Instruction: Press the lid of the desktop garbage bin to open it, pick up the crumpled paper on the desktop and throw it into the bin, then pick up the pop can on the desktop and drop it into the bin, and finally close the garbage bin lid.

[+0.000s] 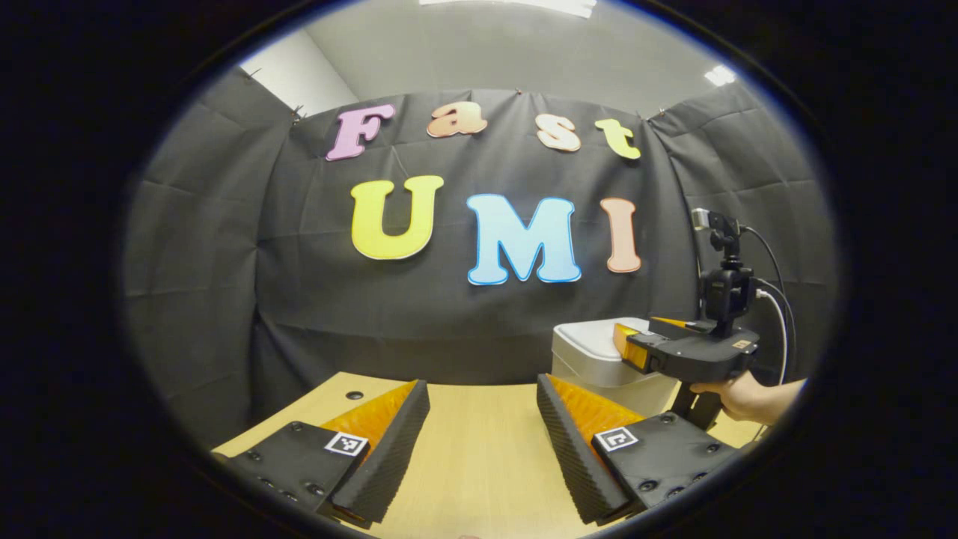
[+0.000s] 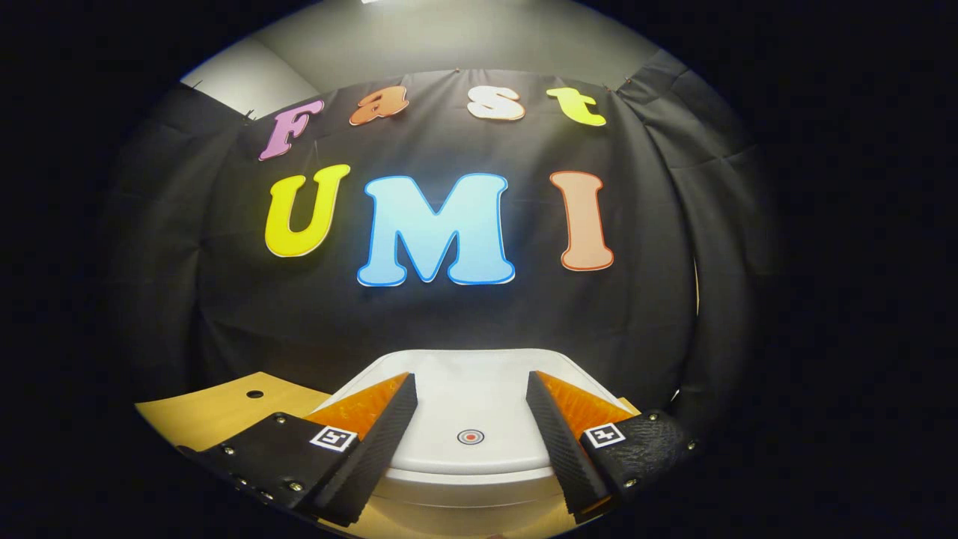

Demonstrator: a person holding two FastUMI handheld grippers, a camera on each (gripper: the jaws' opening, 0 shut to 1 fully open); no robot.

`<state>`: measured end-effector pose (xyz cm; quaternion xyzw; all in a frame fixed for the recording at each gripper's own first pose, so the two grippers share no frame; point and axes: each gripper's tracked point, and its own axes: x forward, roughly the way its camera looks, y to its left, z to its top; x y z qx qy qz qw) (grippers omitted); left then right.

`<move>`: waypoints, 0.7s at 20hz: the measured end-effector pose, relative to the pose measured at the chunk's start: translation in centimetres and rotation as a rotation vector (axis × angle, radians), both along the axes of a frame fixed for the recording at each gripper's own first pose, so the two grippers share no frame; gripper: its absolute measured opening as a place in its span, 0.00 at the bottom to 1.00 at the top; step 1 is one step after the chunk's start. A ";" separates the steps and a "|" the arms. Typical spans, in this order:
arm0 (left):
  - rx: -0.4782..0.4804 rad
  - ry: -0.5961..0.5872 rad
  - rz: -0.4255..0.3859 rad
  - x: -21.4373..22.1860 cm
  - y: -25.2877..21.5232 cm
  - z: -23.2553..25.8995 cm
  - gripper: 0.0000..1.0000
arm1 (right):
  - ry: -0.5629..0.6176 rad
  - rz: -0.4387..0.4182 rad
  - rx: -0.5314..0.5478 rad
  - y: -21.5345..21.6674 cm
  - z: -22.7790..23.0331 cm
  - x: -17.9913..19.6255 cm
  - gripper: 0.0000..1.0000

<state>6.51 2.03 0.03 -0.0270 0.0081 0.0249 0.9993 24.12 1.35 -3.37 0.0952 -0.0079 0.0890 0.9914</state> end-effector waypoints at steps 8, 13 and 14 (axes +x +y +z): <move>0.024 -0.017 0.052 -3.8 -2.2 1.4 0.96 | 0.050 0.009 -0.026 -0.8 -0.1 -2.7 0.95; 0.021 -0.013 0.082 -6.3 -3.1 1.2 0.94 | 0.070 0.045 -0.012 -1.6 -0.4 -5.9 0.94; 0.019 -0.012 0.084 -6.8 -3.4 1.0 0.94 | 0.070 0.054 -0.022 -1.7 -0.6 -6.7 0.95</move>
